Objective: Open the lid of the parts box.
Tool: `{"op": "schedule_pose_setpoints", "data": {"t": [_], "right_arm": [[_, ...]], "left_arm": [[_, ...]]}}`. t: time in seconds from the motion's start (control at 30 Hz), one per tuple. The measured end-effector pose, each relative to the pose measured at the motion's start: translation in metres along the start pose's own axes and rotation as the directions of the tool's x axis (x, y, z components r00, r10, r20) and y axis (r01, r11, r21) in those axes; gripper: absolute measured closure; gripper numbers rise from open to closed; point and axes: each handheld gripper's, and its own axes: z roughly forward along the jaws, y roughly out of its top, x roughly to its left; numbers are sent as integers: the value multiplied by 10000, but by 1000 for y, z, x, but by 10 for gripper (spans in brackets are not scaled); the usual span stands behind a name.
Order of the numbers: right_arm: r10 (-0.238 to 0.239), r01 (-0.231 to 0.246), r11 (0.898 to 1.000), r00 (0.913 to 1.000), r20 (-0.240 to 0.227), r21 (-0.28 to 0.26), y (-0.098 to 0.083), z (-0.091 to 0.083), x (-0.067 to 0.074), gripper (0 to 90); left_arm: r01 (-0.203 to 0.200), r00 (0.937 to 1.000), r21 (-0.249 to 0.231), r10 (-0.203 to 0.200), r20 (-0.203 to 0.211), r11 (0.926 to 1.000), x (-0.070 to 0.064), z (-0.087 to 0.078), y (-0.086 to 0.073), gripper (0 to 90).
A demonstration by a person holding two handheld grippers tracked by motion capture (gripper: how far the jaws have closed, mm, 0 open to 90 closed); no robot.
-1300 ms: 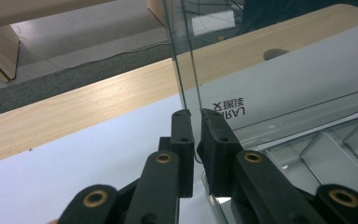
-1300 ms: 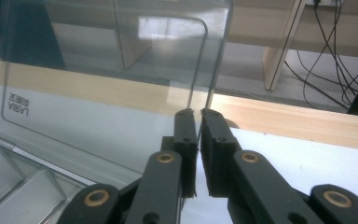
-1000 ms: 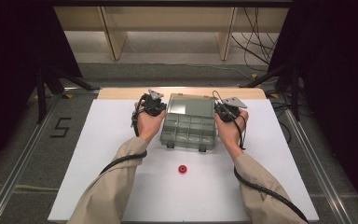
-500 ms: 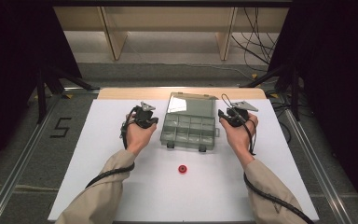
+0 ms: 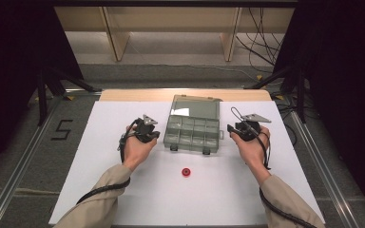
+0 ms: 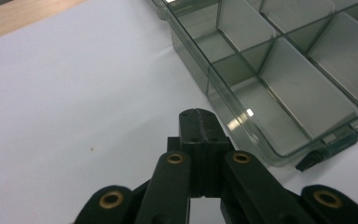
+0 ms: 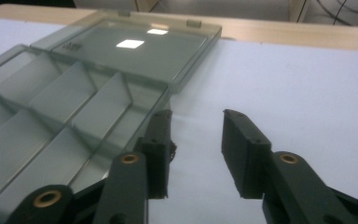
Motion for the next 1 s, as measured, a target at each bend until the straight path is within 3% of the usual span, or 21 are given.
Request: {"op": "schedule_pose_setpoints", "data": {"t": [0.13,0.3,0.33,0.43,0.47,0.5,0.57,0.63,0.73,0.8,0.9,0.93,1.0], "right_arm": [[-42,49,9995,9997,-229,326,-7,-5,0,750],[-499,564,9922,9969,-605,1108,-18,-8,3,881],[-262,351,9906,9973,-684,1326,-19,-8,6,894],[-710,872,9832,9920,-1048,1602,-25,-4,8,900],[-438,620,9819,9936,-1040,1787,-25,-4,11,900],[-667,876,9780,9912,-1144,1895,-26,-3,10,900],[-515,766,9758,9908,-1249,2049,-27,-2,13,900],[-663,954,9741,9873,-1444,2048,-28,0,16,900],[-251,626,9666,9882,-1512,2484,-29,0,24,900],[-739,1095,9690,9839,-1627,2216,-29,3,22,900],[-710,1088,9675,9833,-1676,2284,-28,4,22,900],[-1052,1422,9654,9794,-1724,2186,-29,5,20,900],[-1115,1446,9696,9792,-1697,1974,-29,6,20,900]], "left_arm": [[29,10000,-41,-28,83,10000,-2,0,-2,900],[-104,9998,87,102,143,9999,-6,3,-3,900],[-146,9998,123,144,167,9998,-7,3,-3,900],[-245,9994,201,240,250,9995,-8,3,-4,900],[-238,9993,199,232,291,9995,-9,3,-4,900],[-304,9991,190,298,289,9994,-9,3,-5,900],[-308,9990,114,304,338,9995,-10,3,-5,900],[-461,9980,203,452,445,9987,-11,2,-5,900],[-594,9974,168,586,428,9981,-14,2,-6,900],[-593,9972,200,583,478,9980,-14,1,-6,900],[-717,9962,208,706,507,9972,-15,0,-7,900],[-693,9959,228,678,592,9973,-16,0,-7,900],[-751,9949,261,732,689,9968,-18,0,-8,900]]}}
